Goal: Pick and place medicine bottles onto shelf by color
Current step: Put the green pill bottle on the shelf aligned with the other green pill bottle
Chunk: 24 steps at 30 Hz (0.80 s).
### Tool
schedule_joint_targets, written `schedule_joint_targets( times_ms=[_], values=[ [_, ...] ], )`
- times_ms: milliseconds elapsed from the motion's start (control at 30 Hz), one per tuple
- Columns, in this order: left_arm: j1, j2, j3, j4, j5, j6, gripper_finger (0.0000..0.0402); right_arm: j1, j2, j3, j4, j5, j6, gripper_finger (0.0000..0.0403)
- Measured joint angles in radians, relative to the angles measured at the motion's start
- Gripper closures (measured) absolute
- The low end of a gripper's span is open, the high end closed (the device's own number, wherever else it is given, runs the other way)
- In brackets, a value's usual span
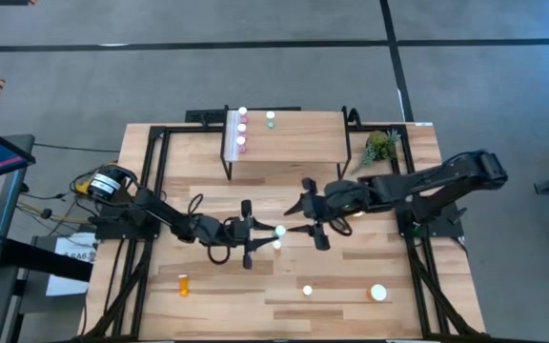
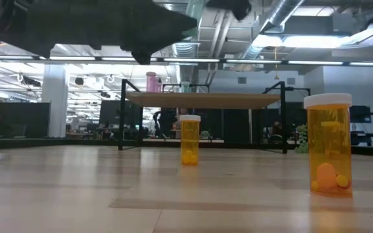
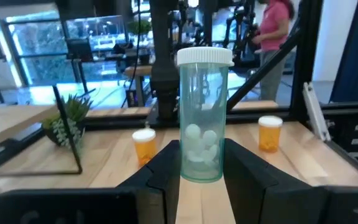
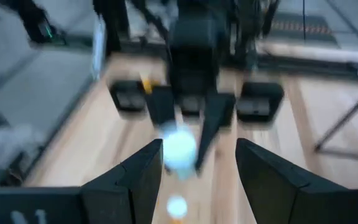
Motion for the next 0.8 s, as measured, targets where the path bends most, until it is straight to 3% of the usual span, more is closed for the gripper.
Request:
schedule_joint_targets(
  times_ms=[267,400,800],
  values=[
    [-0.001,0.0,0.001,-0.008,0.024,0.001,0.0312,0.0,0.078,0.038,-0.004,-0.003,-0.039,0.0175],
    [0.0,0.001,0.001,-0.008,0.023,0.001,0.0312,-0.001,0.093,0.06,0.003,-0.053,-0.039,0.0175],
    [0.0,0.001,0.0,-0.013,0.018,-0.003,0.0312,0.011,0.097,0.089,-0.084,-0.056,-0.028,0.0175]
  ],
)
